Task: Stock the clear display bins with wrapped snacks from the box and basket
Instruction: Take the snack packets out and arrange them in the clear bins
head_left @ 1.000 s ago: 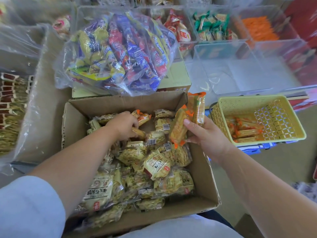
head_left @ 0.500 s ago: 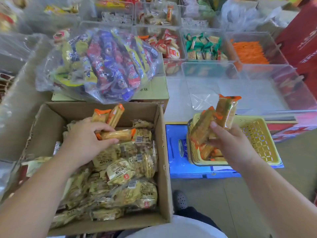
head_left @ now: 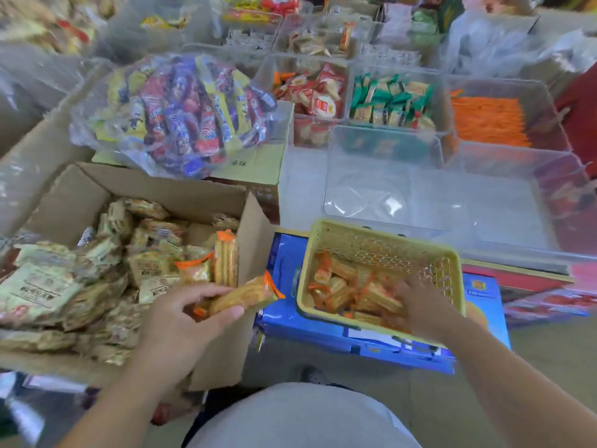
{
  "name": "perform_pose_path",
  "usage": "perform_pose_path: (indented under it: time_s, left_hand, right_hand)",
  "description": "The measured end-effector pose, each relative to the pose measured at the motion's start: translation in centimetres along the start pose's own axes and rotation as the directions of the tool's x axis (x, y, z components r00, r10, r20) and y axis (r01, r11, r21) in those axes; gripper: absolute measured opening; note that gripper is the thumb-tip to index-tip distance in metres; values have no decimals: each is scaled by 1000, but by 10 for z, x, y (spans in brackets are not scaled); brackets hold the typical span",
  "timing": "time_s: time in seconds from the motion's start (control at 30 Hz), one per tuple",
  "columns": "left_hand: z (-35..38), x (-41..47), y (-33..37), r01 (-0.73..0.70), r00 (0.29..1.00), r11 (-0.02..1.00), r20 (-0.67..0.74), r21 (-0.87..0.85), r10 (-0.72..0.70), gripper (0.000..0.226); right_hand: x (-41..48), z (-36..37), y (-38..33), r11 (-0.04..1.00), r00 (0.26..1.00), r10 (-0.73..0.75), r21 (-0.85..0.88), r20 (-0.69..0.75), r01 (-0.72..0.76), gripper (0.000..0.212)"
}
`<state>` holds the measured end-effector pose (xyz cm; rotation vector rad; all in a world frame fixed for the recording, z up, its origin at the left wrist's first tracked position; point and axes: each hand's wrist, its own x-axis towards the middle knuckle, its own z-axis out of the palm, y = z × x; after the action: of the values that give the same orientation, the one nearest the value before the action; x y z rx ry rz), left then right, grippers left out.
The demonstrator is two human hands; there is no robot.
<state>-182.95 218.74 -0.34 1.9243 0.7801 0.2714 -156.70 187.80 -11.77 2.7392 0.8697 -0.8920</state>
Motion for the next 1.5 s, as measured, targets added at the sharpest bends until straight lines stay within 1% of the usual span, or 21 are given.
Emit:
perform_pose_path:
  time_s: [0.03, 0.1, 0.17, 0.23, 0.3, 0.4, 0.5, 0.63, 0.67, 0.73, 0.8, 0.87, 0.93, 1.03, 1.07, 1.13, 1.2, 1.27, 1.33, 1.43, 1.5]
  left_hand:
    - [8, -1, 1, -5, 1000, 1000, 12, 12, 4, 38]
    - [24, 2, 5, -20, 1000, 999, 25, 40, 19, 44]
    - [40, 8, 10, -43, 998, 995, 45, 90, 39, 34]
    - [57, 15, 18, -79, 994, 988, 90, 131, 67, 31]
    - [77, 27, 27, -122, 980, 972, 181, 199, 86, 33]
    - [116, 49, 39, -222, 933, 921, 342, 319, 107, 30]
    - [157, 70, 45, -291, 853, 832, 522, 472, 2, 23]
    - [195, 97, 39, -424, 761, 673, 641, 606, -98, 32]
    - [201, 101, 36, -449, 739, 632, 660, 632, -136, 37]
    - [211, 107, 30, -516, 673, 518, 697, 682, -246, 55]
    - [216, 109, 25, -597, 613, 415, 724, 686, -316, 67]
    - [218, 108, 23, -646, 606, 382, 748, 661, -271, 67]
    - [214, 101, 28, -655, 635, 407, 756, 637, -159, 65]
    - [191, 85, 35, -605, 696, 539, 718, 586, 1, 64]
    - [177, 79, 37, -596, 717, 560, 696, 575, 49, 64]
    - [145, 67, 34, -591, 765, 559, 623, 582, 160, 61]
    - [106, 58, 22, -532, 839, 583, 477, 614, 264, 56]
    - [61, 50, 6, -385, 923, 613, 306, 690, 235, 53]
    - [12, 45, -12, -216, 976, 608, 149, 764, 159, 54]
    - [-65, 42, -48, 18, 992, 550, -85, 835, 97, 57]
    - [-117, 43, -76, 165, 977, 520, -212, 838, 32, 70]
  right_hand:
    - [4, 4, 2, 999, 999, -20, -26, 34, 21, 89]
    - [11, 5, 4, 999, 998, -43, 19, 42, 42, 98]
    - [11, -1, 6, 995, 998, -60, 75, -11, 60, 99]
    - [4, -10, 8, 994, 990, -91, 45, -109, 97, 89]
    - [-8, -17, 12, 992, 967, -119, 12, -227, 125, 75]
    - [-28, -18, 24, 997, 939, -72, 15, -335, 82, 62]
    - [-46, -6, 33, 999, 936, -1, 50, -353, 19, 58]
    - [-53, 15, 36, 992, 937, 3, 122, -349, 42, 57]
    - [-52, 19, 35, 989, 937, 0, 137, -349, 51, 57]
    - [-51, 25, 35, 984, 935, 5, 170, -355, 60, 57]
    - [-51, 27, 35, 975, 930, 15, 210, -367, 67, 57]
    - [-50, 27, 36, 975, 929, 17, 211, -369, 66, 58]
    - [-49, 29, 37, 975, 928, 32, 214, -370, 52, 57]
    - [-48, 27, 34, 989, 930, 54, 149, -363, 0, 54]
    - [-46, 22, 28, 992, 924, 53, 126, -379, -5, 51]
    - [-39, 8, 8, 991, 898, 30, 129, -438, 30, 46]
    - [-27, -9, -26, 981, 862, -24, 154, -506, 118, 41]
    - [-17, -27, -68, 954, 815, -130, 153, -564, 258, 37]
    - [-10, -43, -112, 896, 770, -260, 152, -583, 418, 37]
    - [-3, -61, -172, 795, 712, -408, 162, -571, 585, 38]
    - [0, -68, -211, 733, 656, -464, 157, -595, 661, 41]
